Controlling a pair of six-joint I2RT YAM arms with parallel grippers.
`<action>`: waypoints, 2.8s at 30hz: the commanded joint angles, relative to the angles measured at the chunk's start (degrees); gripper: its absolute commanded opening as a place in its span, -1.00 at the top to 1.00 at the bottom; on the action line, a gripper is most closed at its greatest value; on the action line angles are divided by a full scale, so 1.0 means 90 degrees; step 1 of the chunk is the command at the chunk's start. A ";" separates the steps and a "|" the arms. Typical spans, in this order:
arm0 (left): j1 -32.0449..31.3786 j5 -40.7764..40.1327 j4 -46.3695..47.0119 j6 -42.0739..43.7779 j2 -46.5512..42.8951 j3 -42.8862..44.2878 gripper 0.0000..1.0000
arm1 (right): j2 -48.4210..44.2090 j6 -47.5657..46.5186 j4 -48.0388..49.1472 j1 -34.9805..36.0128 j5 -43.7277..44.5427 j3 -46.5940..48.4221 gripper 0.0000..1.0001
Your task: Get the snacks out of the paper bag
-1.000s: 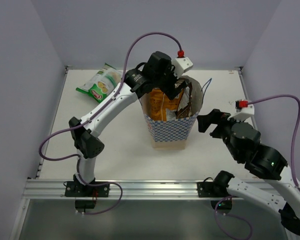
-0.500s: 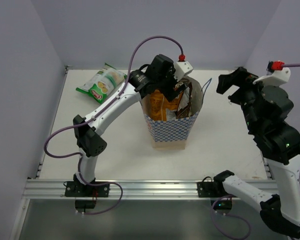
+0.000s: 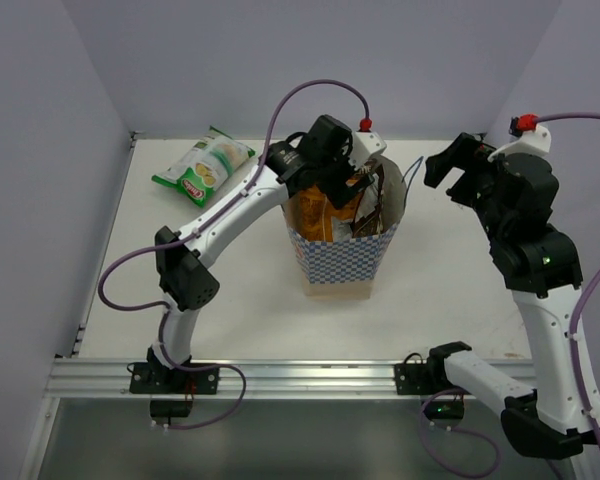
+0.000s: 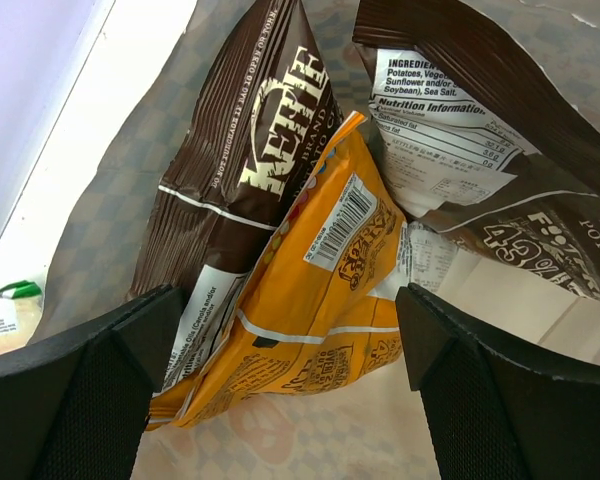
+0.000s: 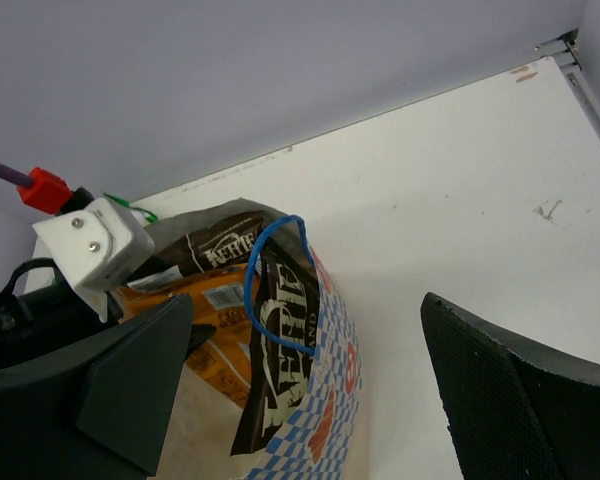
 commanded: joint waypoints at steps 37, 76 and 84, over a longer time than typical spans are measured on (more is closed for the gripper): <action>-0.0438 -0.0342 -0.0016 0.0361 0.0287 0.0239 -0.82 | -0.0337 -0.0237 -0.0224 -0.0054 -0.0364 -0.0314 -0.98; -0.0214 -0.1386 0.0501 0.0556 0.0151 0.0083 -0.87 | -0.0424 -0.0257 -0.0214 -0.0064 -0.0666 -0.0529 -0.98; -0.0214 -0.1504 0.0570 0.0653 -0.0064 0.0063 -0.87 | -0.0317 -0.0286 -0.0204 -0.0064 -0.0735 -0.0470 -0.98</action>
